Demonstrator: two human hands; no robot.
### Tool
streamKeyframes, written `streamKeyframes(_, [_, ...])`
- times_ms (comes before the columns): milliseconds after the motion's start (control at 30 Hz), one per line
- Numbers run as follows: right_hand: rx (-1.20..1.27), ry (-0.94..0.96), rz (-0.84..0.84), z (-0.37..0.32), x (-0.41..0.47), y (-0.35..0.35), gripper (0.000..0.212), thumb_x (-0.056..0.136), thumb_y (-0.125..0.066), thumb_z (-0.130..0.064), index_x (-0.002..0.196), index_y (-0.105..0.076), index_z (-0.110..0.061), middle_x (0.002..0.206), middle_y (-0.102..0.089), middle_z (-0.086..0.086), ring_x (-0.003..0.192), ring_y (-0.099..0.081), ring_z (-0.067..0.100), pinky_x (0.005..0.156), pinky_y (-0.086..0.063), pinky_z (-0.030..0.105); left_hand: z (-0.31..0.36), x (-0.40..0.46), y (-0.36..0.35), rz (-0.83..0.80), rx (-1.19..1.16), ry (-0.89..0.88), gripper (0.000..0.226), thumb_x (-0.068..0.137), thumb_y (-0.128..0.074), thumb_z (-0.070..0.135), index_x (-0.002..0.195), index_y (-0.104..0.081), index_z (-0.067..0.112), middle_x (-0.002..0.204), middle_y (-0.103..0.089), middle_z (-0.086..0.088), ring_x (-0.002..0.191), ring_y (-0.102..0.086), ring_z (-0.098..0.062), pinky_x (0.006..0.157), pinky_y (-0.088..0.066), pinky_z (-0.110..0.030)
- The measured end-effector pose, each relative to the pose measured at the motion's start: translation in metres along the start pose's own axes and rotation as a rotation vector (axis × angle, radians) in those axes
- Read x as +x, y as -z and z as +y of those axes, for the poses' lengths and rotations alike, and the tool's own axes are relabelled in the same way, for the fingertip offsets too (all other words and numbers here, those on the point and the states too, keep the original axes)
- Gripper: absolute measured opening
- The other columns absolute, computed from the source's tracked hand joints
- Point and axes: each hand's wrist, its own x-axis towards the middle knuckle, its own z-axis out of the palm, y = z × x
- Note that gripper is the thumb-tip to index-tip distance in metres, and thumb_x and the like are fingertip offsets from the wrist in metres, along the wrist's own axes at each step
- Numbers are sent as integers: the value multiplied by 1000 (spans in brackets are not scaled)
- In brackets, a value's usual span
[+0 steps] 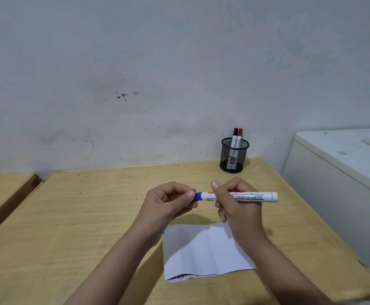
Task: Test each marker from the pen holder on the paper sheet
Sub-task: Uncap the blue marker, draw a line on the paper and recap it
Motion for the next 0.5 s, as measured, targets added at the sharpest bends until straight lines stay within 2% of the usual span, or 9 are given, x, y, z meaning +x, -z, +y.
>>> streamKeyframes(133, [97, 55, 47, -3, -2, -8, 38, 80, -70, -4, 58, -41, 6, 37, -45, 1, 30, -36, 14, 33, -30, 20, 2, -3, -6, 32, -66, -30, 18, 66, -69, 14, 79, -69, 2, 66, -71, -5, 61, -66, -13, 70, -58, -24])
streamKeyframes(300, [156, 128, 55, -5, -1, -15, 34, 74, -66, -11, 56, -39, -1, 41, -46, 4, 28, -38, 14, 33, -32, 20, 7, -4, -10, 72, -71, -92, 15, 67, -69, 12, 78, -69, 2, 63, -70, -3, 60, -65, -13, 68, -58, -23])
streamKeyframes(400, [169, 27, -13, -3, 5, -16, 31, 73, -77, -17, 61, -50, -6, 40, -49, 1, 30, -39, 11, 33, -35, 22, 9, -2, -10, 127, 40, -166, 3, 77, -66, 3, 77, -69, 2, 64, -70, -2, 64, -65, -14, 69, -57, -22])
streamKeyframes(467, [238, -127, -54, 0, 9, -17, 33, 64, -76, -33, 70, -59, -6, 44, -53, 0, 32, -41, 9, 33, -37, 23, 12, 4, -8, 200, 106, -227, 8, 79, -65, 1, 75, -70, 7, 63, -70, 1, 65, -65, -14, 71, -58, -23])
streamKeyframes(500, [236, -194, -77, 0, 10, -16, 40, 60, -72, -41, 74, -62, -5, 46, -55, 2, 33, -40, 9, 34, -38, 24, 14, 7, -6, 248, 135, -260, 10, 80, -65, 2, 75, -70, 10, 64, -70, 1, 65, -65, -13, 71, -57, -23])
